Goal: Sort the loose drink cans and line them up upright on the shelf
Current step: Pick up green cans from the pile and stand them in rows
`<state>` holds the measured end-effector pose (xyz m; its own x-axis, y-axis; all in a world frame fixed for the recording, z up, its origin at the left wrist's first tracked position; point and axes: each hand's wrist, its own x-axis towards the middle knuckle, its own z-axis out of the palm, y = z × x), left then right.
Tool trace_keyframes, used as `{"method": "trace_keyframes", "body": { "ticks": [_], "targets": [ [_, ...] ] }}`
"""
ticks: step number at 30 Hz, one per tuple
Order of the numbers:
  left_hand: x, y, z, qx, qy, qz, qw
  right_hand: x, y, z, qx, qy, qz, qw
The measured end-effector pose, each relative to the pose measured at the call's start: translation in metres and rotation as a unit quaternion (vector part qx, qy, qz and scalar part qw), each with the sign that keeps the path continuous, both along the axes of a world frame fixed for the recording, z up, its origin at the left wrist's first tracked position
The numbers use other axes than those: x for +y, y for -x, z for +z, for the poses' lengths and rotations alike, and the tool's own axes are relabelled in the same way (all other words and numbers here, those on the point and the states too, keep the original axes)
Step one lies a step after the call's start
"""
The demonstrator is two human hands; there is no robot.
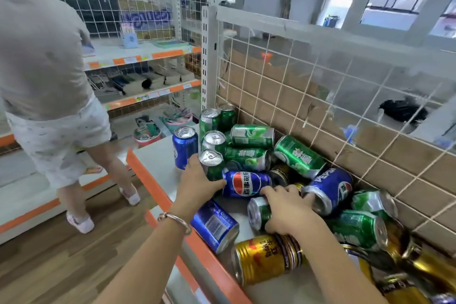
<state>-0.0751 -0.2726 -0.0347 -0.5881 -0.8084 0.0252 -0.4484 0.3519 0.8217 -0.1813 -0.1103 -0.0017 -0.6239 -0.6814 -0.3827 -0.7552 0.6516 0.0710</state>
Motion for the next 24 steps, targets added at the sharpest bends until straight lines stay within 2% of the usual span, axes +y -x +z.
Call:
{"method": "trace_keyframes", "body": {
  "ticks": [4, 8, 10, 12, 14, 15, 16, 18, 20, 24],
  "targets": [
    [-0.007, 0.004, -0.004, 0.033, -0.012, 0.001, 0.999, -0.008, -0.007, -0.003, 0.063, -0.022, 0.021, 0.998],
    [-0.010, 0.002, -0.003, 0.065, -0.012, -0.005, 0.998, -0.003, -0.007, -0.004, 0.084, 0.038, 0.024, 0.995],
    [-0.010, 0.001, 0.002, 0.090, 0.001, -0.004, 0.996, 0.000, -0.007, 0.002, 0.083, 0.098, 0.001, 0.992],
    [-0.011, 0.001, 0.012, 0.140, 0.005, -0.006, 0.990, 0.003, -0.005, 0.011, 0.044, 0.199, -0.070, 0.976],
    [-0.008, 0.000, 0.027, 0.199, -0.025, -0.009, 0.980, 0.008, -0.004, 0.021, -0.028, 0.332, -0.153, 0.931],
    [-0.004, -0.001, 0.035, 0.232, -0.057, -0.009, 0.971, 0.009, -0.004, 0.025, -0.082, 0.402, -0.194, 0.891],
    [0.000, -0.002, 0.042, 0.262, -0.103, -0.013, 0.960, 0.010, -0.004, 0.028, -0.153, 0.476, -0.235, 0.833],
    [0.011, -0.003, 0.053, 0.294, -0.201, -0.017, 0.934, 0.012, -0.008, 0.035, -0.301, 0.593, -0.319, 0.675],
    [0.018, -0.003, 0.056, 0.302, -0.283, -0.020, 0.910, 0.017, -0.011, 0.040, -0.391, 0.643, -0.378, 0.538],
    [0.028, -0.004, 0.058, 0.326, -0.461, -0.049, 0.824, 0.032, -0.017, 0.039, -0.480, 0.675, -0.453, 0.328]
  ]
}}
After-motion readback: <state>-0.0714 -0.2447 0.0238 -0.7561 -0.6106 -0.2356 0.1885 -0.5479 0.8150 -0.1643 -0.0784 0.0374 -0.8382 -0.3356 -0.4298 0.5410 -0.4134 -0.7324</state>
